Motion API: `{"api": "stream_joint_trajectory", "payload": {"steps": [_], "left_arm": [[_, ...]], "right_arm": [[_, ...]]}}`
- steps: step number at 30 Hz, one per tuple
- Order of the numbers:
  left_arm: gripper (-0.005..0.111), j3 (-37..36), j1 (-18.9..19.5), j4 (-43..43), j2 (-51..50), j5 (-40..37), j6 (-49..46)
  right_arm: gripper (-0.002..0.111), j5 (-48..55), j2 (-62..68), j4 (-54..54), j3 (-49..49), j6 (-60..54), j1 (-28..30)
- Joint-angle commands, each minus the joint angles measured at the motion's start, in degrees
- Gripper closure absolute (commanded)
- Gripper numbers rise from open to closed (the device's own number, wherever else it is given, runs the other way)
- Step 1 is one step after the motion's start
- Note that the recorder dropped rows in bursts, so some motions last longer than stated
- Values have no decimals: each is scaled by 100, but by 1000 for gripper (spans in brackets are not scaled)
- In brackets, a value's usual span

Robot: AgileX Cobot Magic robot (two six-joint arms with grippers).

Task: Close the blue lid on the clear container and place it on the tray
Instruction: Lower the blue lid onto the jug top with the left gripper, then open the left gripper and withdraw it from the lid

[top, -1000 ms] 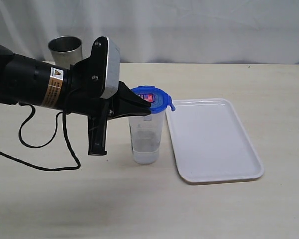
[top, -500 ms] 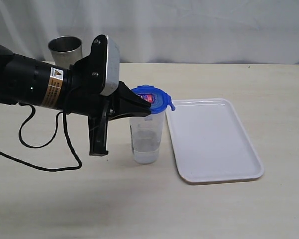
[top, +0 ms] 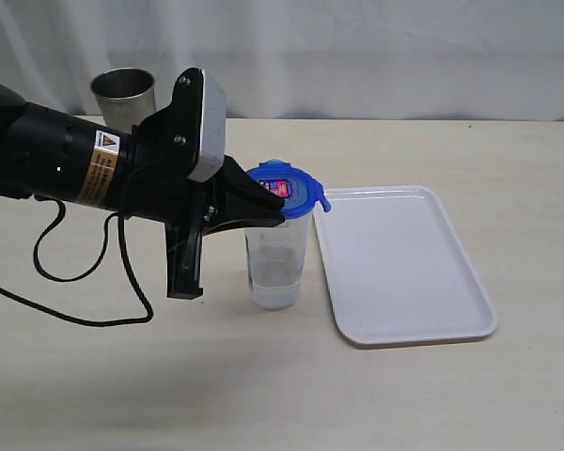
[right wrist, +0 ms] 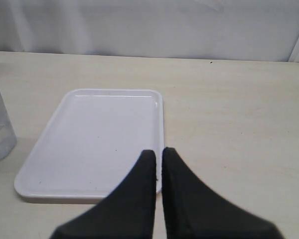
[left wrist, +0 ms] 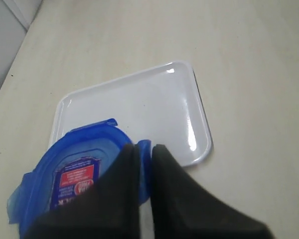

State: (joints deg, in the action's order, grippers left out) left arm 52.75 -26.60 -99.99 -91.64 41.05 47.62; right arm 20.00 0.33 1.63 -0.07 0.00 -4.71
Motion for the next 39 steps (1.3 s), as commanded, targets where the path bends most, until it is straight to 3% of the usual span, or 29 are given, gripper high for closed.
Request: {"api": "stream_joint_trajectory", "payload": {"steps": [1, 5, 13, 20, 26, 30, 32, 33, 35, 37, 39], "left_arm": [[87, -28, -14, 4, -6, -131, 132], [80, -28, -14, 4, -6, 70, 157], [79, -28, -14, 4, -6, 260, 274], [51, -28, -4, 4, 225, 155, 557], [51, -28, -4, 4, 894, -295, 1449], [67, -28, -4, 4, 1218, -1281, 1738], [81, -41, -4, 4, 1230, -1906, 1754], [95, -101, -4, 4, 1219, -2407, 1797], [107, -206, 7, 4, 1196, -2844, 1802], [107, -276, 19, 4, 1116, -3272, 1802], [107, -293, 369, 34, 872, -3209, 1802]], "right_arm": [[104, -35, -33, 4, 7, 0, -15], [104, -35, -33, 4, 7, 0, -15], [104, -35, -33, 4, 7, 0, -15], [104, -35, -33, 4, 7, 0, -15], [104, -35, -33, 4, 7, 0, -15], [104, -35, -33, 4, 7, 0, -15], [104, -35, -33, 4, 7, 0, -15], [104, -35, -33, 4, 7, 0, -15], [104, -35, -33, 4, 7, 0, -15], [104, -35, -33, 4, 7, 0, -15], [104, -35, -33, 4, 7, 0, -15]]}}
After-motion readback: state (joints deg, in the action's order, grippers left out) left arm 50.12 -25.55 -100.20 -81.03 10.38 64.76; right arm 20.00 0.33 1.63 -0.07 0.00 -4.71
